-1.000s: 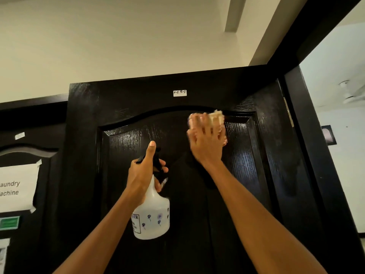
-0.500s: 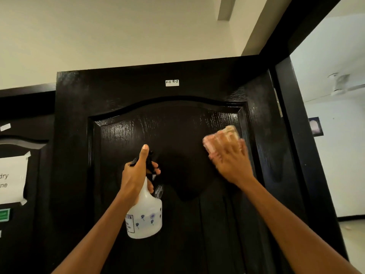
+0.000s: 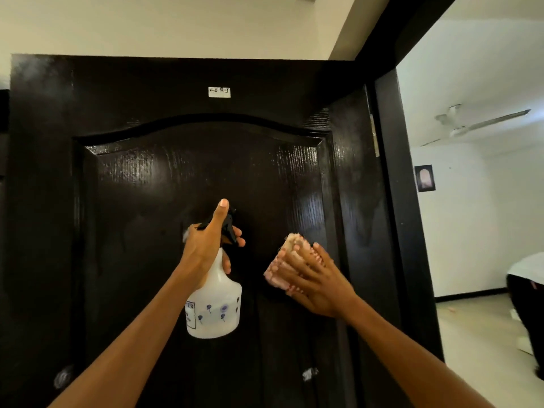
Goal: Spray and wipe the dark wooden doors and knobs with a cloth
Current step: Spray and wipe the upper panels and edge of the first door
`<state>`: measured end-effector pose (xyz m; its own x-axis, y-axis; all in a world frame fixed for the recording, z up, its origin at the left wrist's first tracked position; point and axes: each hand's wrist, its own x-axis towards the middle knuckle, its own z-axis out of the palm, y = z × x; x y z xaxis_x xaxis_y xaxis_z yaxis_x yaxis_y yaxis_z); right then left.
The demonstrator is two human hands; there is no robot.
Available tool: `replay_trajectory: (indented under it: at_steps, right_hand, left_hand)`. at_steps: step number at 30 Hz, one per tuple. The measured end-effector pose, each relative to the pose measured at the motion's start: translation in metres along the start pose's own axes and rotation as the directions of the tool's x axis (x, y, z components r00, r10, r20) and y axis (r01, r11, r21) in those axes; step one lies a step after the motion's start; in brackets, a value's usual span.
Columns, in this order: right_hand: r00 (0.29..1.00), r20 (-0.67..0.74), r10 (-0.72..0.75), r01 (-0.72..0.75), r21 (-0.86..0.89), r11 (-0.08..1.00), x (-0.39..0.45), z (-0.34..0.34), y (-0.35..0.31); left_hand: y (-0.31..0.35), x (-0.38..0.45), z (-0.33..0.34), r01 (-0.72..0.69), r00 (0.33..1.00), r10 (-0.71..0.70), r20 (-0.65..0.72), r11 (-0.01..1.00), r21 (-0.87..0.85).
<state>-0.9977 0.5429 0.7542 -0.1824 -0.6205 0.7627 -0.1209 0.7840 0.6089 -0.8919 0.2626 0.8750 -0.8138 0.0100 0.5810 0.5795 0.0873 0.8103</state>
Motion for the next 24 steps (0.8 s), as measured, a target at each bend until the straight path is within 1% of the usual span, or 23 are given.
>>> replay_trajectory:
  at_steps: [2,4,6,7,8,9,11,14,16,18,20,22,24]
  right_hand:
    - [0.992,0.065,0.105,-0.104,-0.018,0.994,-0.005,-0.007,0.034]
    - [0.947,0.066,0.314,-0.313,-0.026,0.949,0.004,-0.016,0.061]
    - [0.845,0.023,0.534,-0.534,0.001,0.845,0.025,-0.025,0.088]
    - [0.792,0.021,0.61,-0.611,0.016,0.792,0.04,-0.03,0.1]
    - [0.752,0.023,0.658,-0.659,0.027,0.752,0.055,-0.034,0.113]
    - [0.727,0.024,0.686,-0.686,0.04,0.726,0.071,-0.038,0.125]
    - [0.712,0.03,0.702,-0.702,0.058,0.71,0.095,-0.044,0.143]
    - [0.727,0.004,0.686,-0.684,0.084,0.724,0.087,-0.042,0.141]
    - [0.732,-0.005,0.682,-0.677,0.114,0.727,0.05,-0.031,0.108]
    - [0.744,0.01,0.669,-0.664,0.127,0.737,-0.01,-0.011,0.06]
    - [0.776,0.042,0.629,-0.629,0.118,0.768,-0.065,0.002,0.025]
    - [0.807,0.107,0.581,-0.59,0.108,0.8,-0.09,0.004,0.02]
    - [0.819,0.124,0.56,-0.572,0.107,0.813,-0.086,-0.001,0.039]
  left_hand:
    - [0.003,0.001,0.014,-0.004,0.999,0.003,0.032,1.0,0.018]
    - [0.005,0.004,0.024,-0.018,0.998,0.017,0.059,1.0,0.017]
    - [0.006,0.009,0.032,-0.019,0.998,0.018,0.064,1.0,0.004]
    - [0.005,0.012,0.037,-0.016,0.998,0.016,0.061,1.0,-0.002]
    - [0.005,0.014,0.043,-0.013,0.998,0.014,0.055,1.0,-0.009]
    - [0.004,0.016,0.05,-0.013,0.999,0.014,0.05,1.0,-0.024]
    - [0.004,0.02,0.064,-0.021,0.999,0.023,0.044,0.998,-0.061]
    - [0.005,0.026,0.084,-0.014,0.999,0.017,0.038,0.996,-0.088]
    - [0.0,0.026,0.091,0.004,0.999,0.0,0.042,0.995,-0.098]
    - [-0.01,0.023,0.099,0.027,0.999,-0.024,0.038,0.995,-0.096]
    - [-0.015,0.019,0.109,0.035,0.998,-0.03,0.051,0.995,-0.09]
    - [-0.015,0.014,0.122,0.031,0.996,-0.026,0.081,0.997,-0.071]
    - [-0.014,0.008,0.136,0.032,0.995,-0.025,0.094,0.997,-0.077]
